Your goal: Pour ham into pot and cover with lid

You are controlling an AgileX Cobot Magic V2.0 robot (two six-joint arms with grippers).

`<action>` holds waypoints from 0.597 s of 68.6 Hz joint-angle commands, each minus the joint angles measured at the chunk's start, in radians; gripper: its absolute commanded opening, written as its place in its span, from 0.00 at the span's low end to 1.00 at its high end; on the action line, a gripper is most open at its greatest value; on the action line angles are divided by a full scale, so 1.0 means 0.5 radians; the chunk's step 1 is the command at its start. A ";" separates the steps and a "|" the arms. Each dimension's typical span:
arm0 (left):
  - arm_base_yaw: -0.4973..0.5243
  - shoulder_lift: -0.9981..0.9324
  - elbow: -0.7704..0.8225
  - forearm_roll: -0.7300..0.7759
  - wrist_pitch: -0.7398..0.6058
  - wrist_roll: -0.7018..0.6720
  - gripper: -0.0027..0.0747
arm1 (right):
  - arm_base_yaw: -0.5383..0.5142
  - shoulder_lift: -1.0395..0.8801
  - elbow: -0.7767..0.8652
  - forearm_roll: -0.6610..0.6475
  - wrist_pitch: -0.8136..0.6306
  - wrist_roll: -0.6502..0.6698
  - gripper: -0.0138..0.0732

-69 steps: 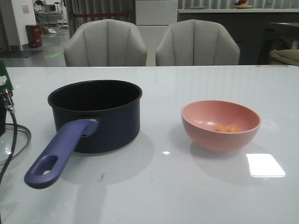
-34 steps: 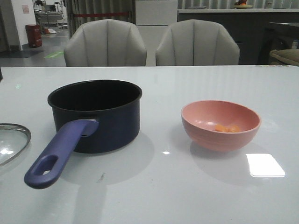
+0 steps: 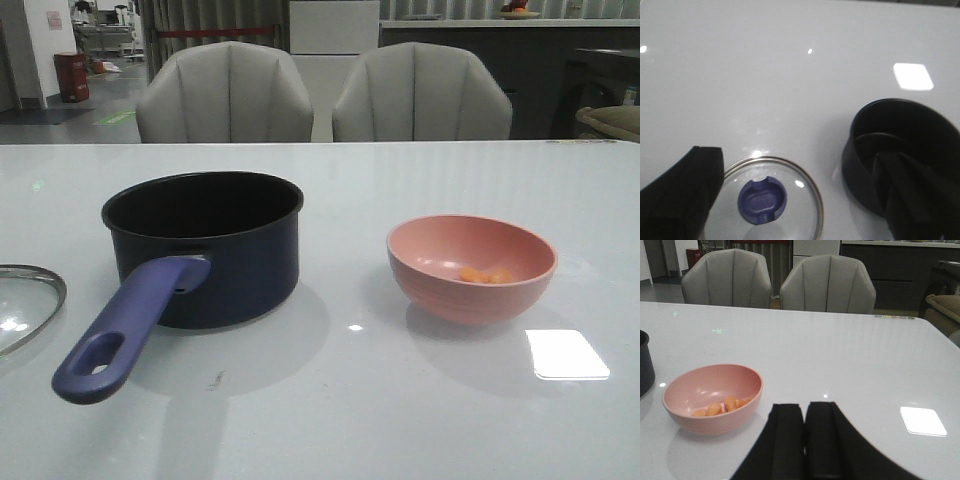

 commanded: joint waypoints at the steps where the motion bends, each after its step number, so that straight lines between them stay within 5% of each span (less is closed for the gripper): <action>1: -0.111 -0.260 0.084 -0.023 -0.225 -0.010 0.86 | -0.011 -0.037 -0.008 -0.025 -0.152 0.000 0.31; 14: -0.285 -0.739 0.328 -0.019 -0.190 -0.010 0.86 | -0.011 -0.037 -0.008 -0.025 -0.152 0.000 0.31; 41: -0.313 -1.384 0.615 -0.015 -0.193 -0.010 0.86 | -0.011 -0.037 -0.008 -0.025 -0.235 0.000 0.31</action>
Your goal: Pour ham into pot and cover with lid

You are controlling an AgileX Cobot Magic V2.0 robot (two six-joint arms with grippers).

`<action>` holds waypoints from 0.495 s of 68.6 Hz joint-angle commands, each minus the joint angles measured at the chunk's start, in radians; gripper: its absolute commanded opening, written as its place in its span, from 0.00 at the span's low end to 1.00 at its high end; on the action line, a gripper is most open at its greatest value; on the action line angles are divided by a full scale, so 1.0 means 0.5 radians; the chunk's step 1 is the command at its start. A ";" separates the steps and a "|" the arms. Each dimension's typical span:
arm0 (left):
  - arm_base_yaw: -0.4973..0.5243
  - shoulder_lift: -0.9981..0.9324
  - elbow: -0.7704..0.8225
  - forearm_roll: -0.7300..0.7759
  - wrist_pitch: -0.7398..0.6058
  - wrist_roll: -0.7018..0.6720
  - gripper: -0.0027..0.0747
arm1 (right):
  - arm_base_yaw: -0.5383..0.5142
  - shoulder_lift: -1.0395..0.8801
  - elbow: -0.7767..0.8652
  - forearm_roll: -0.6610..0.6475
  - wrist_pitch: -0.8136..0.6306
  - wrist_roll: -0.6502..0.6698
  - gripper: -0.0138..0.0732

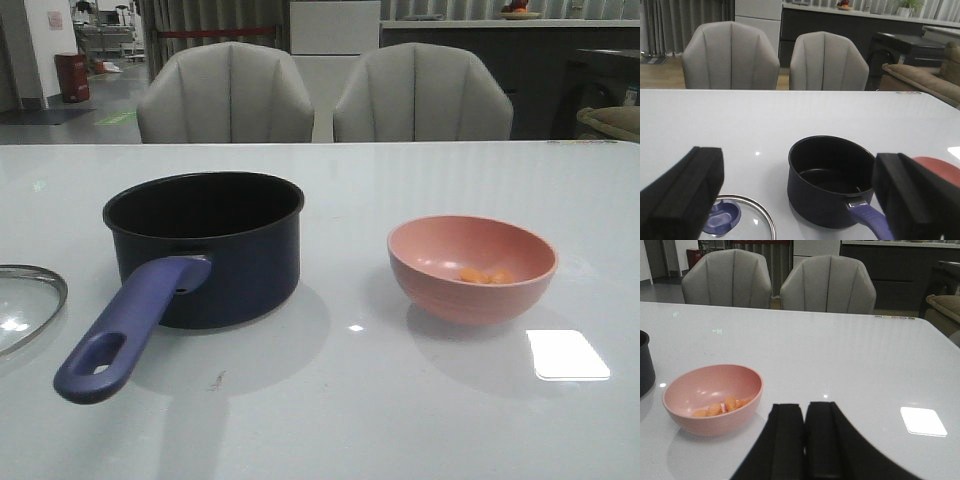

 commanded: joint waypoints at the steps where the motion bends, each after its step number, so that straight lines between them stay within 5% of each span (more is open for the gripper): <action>1: -0.016 -0.045 -0.014 -0.015 -0.158 -0.010 0.86 | -0.011 -0.037 -0.008 -0.025 -0.258 0.000 0.31; 13: -0.016 -0.065 0.000 0.000 -0.206 -0.010 0.86 | -0.005 -0.018 -0.089 -0.004 -0.271 0.035 0.31; 34: -0.016 -0.065 0.034 0.000 -0.252 -0.010 0.86 | -0.005 0.643 -0.667 0.028 0.307 0.025 0.31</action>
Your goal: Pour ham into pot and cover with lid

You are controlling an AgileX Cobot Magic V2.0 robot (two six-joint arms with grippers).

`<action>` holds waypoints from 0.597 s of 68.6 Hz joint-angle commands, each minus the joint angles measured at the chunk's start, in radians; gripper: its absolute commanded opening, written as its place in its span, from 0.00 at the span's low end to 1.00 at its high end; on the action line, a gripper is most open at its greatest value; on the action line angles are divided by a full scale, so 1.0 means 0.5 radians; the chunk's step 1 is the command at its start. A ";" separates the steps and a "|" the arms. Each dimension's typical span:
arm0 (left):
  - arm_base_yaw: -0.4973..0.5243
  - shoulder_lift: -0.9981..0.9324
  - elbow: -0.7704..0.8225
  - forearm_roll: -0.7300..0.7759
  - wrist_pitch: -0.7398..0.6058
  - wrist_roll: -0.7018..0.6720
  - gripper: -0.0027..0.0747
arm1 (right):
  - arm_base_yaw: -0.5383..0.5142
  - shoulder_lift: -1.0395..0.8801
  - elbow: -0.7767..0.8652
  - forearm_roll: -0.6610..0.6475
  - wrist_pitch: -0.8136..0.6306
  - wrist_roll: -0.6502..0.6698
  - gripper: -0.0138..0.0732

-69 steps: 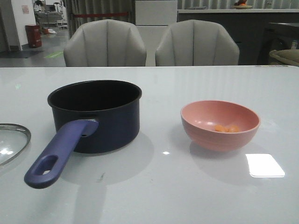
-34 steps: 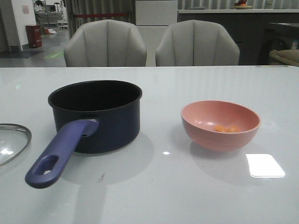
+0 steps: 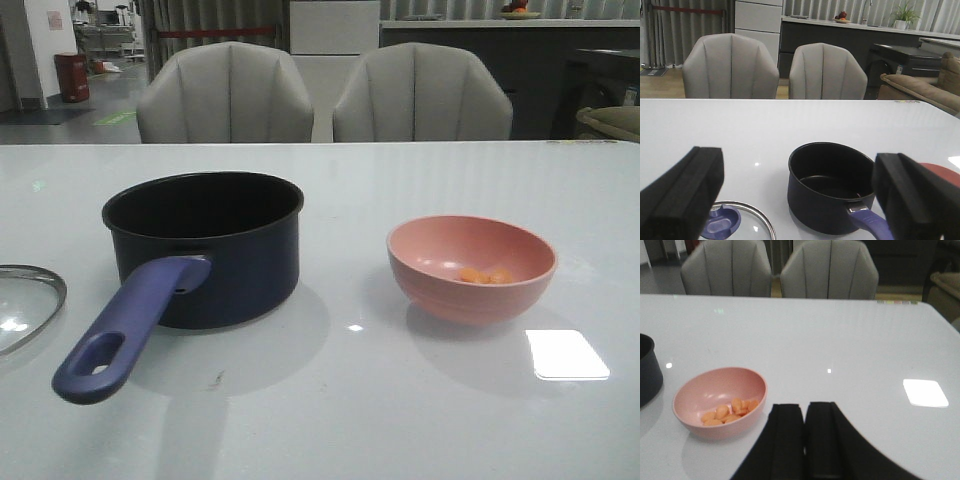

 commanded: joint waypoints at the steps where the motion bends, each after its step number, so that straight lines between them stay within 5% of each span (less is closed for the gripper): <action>1: -0.016 0.022 -0.038 0.000 -0.191 -0.010 0.86 | -0.005 0.249 -0.197 -0.002 -0.033 -0.009 0.31; 24: -0.016 0.022 -0.038 0.000 -0.192 -0.010 0.86 | -0.005 0.642 -0.260 0.042 -0.161 -0.005 0.33; 41: -0.016 0.022 -0.038 0.000 -0.183 -0.010 0.86 | 0.001 1.175 -0.568 0.093 -0.061 -0.005 0.72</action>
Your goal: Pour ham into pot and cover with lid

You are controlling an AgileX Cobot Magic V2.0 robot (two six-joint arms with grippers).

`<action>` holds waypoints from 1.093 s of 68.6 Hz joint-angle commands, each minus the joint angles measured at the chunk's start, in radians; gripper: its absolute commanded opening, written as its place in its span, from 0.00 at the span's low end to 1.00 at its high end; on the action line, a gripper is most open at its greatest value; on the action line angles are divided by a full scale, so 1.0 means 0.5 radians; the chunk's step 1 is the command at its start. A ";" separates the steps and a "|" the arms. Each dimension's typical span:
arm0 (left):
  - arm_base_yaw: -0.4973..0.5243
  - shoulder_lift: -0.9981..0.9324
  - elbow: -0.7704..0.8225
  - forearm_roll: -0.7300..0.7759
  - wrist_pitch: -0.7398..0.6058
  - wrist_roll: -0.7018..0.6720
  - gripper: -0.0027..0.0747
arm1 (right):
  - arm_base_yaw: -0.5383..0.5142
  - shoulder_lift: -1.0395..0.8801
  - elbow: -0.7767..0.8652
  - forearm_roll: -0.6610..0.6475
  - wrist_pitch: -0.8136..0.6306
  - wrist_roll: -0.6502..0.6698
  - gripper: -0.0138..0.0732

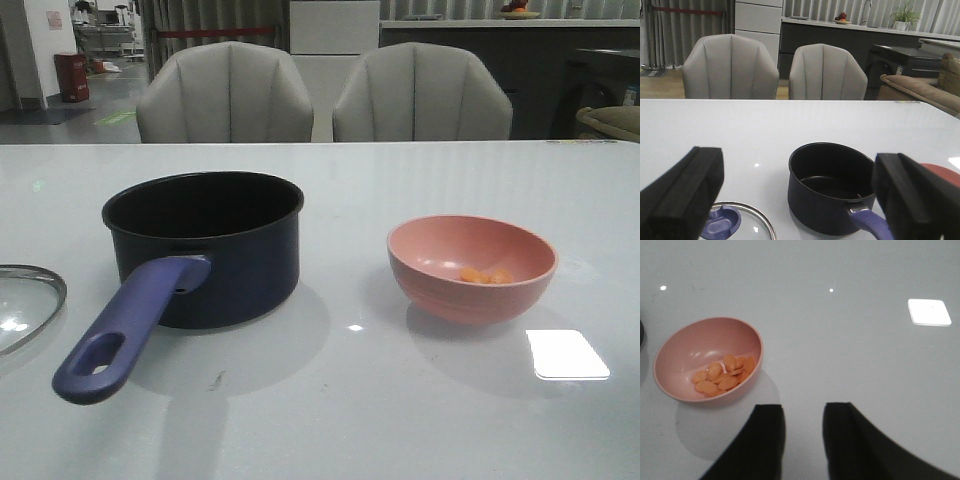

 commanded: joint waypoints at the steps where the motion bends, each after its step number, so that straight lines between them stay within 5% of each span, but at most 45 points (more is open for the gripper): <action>1: -0.016 0.022 -0.054 0.000 -0.160 -0.010 0.86 | 0.003 0.251 -0.206 0.045 -0.091 -0.005 0.73; 32: -0.016 0.022 -0.054 0.000 -0.160 -0.010 0.86 | 0.198 1.515 -0.948 0.158 0.049 -0.005 0.74; 57: -0.016 0.022 -0.054 0.000 -0.160 -0.010 0.86 | 0.198 2.077 -1.323 0.224 0.186 -0.005 0.73; 75: -0.016 0.022 -0.054 0.000 -0.160 -0.010 0.86 | 0.198 2.135 -1.426 0.287 0.287 -0.005 0.30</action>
